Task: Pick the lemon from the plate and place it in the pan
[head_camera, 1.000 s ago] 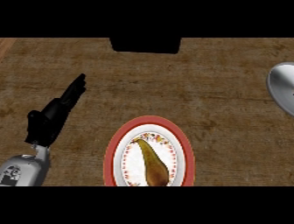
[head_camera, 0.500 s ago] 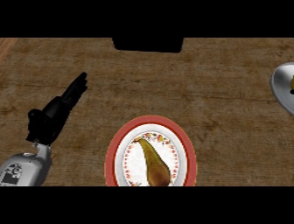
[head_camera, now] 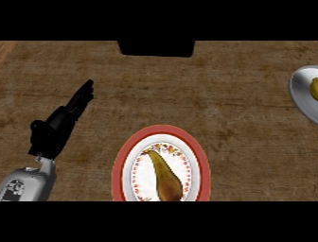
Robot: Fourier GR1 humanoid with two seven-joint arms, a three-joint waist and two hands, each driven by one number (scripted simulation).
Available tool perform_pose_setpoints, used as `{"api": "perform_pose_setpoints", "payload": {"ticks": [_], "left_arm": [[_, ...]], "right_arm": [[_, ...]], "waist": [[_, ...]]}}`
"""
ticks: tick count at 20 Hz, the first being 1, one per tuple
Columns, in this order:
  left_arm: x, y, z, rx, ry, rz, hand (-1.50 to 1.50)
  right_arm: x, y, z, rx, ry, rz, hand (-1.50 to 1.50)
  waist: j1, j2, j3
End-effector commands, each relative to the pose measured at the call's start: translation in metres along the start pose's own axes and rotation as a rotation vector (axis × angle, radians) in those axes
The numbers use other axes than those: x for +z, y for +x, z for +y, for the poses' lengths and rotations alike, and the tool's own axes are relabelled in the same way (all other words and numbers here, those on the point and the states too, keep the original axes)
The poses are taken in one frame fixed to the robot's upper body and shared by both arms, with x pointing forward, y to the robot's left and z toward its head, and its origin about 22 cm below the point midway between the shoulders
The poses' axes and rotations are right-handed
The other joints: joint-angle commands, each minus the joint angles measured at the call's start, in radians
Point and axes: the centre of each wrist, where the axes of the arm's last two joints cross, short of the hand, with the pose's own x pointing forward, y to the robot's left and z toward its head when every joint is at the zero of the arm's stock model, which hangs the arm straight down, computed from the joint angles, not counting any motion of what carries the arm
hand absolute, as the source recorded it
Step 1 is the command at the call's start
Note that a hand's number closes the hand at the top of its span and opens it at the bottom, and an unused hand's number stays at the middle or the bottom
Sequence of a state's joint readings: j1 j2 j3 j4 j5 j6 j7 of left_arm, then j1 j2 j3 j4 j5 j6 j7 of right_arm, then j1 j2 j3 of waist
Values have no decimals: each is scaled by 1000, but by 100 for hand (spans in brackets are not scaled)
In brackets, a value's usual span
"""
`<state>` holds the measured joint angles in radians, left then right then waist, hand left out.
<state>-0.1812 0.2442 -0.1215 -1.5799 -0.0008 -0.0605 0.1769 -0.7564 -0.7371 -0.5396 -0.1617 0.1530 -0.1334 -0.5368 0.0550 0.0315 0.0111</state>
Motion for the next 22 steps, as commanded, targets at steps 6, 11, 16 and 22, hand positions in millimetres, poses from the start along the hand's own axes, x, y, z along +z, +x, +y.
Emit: {"api": "perform_pose_setpoints", "payload": {"ticks": [6, 11, 16, 22], "left_arm": [[8, -3, 20, 9, 18, 13, 0], [8, -8, 9, 10, 15, 26, 0], [14, 6, 19, -19, 23, 28, 0], [10, 8, 0, 15, 20, 25, 0]], "right_arm": [[36, -49, -62, -173, 78, -79, -150], [56, -70, -74, -197, 70, -180, -150], [63, -77, -66, -214, 70, -174, -150], [94, -104, -84, -232, 104, -166, -150]], "waist": [[-13, -8, -2], [-21, -13, -3], [-20, -19, -5], [-32, -22, -5]]}}
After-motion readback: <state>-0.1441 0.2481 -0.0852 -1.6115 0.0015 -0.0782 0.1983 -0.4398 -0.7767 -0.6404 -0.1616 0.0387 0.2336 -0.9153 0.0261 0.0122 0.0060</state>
